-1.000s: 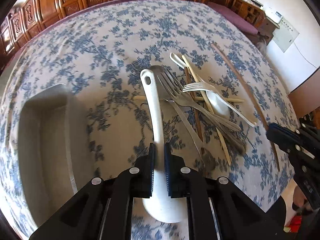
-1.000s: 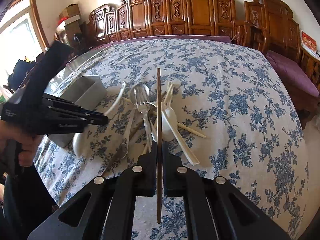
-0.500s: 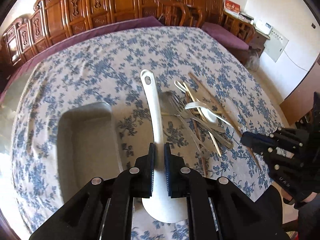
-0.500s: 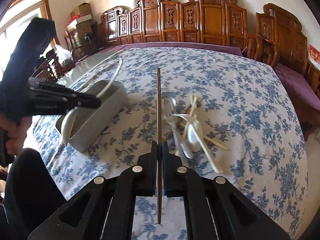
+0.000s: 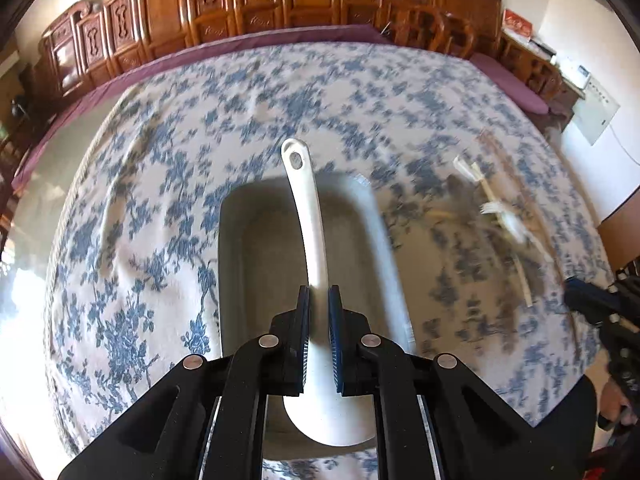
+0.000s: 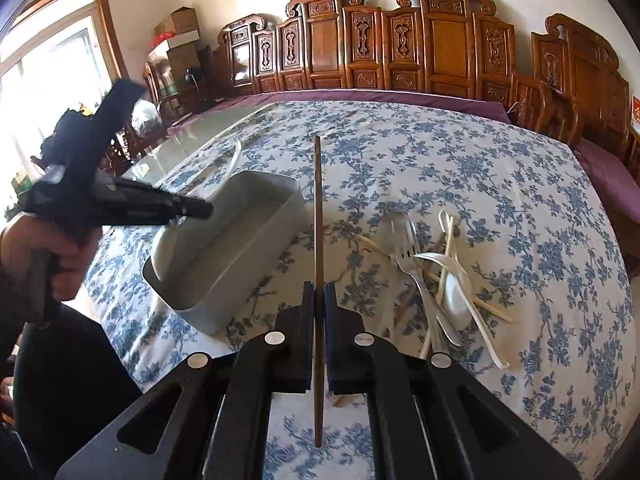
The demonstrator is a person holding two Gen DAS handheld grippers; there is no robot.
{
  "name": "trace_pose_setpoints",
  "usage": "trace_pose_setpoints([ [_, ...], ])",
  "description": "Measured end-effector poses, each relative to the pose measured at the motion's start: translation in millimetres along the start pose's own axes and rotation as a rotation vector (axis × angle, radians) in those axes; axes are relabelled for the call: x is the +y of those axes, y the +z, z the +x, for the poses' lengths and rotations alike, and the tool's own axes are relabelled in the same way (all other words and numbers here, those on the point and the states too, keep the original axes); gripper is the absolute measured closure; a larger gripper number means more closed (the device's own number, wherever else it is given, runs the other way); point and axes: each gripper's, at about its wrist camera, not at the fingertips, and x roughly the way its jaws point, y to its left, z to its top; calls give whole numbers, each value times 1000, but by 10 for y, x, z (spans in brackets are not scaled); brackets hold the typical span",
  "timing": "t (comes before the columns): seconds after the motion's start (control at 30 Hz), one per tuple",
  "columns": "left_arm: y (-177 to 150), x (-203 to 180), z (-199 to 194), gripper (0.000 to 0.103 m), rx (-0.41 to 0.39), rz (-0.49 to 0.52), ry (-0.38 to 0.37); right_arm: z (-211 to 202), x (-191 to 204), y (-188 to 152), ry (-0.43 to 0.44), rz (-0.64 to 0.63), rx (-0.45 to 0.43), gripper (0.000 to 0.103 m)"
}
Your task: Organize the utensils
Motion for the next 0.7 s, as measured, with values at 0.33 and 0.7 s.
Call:
trace_pose_setpoints([
  [0.33, -121, 38, 346, 95, 43, 2, 4, 121, 114, 45, -1, 7, 14, 97],
  [0.7, -193, 135, 96, 87, -45, 2, 3, 216, 294, 115, 5, -4, 30, 97],
])
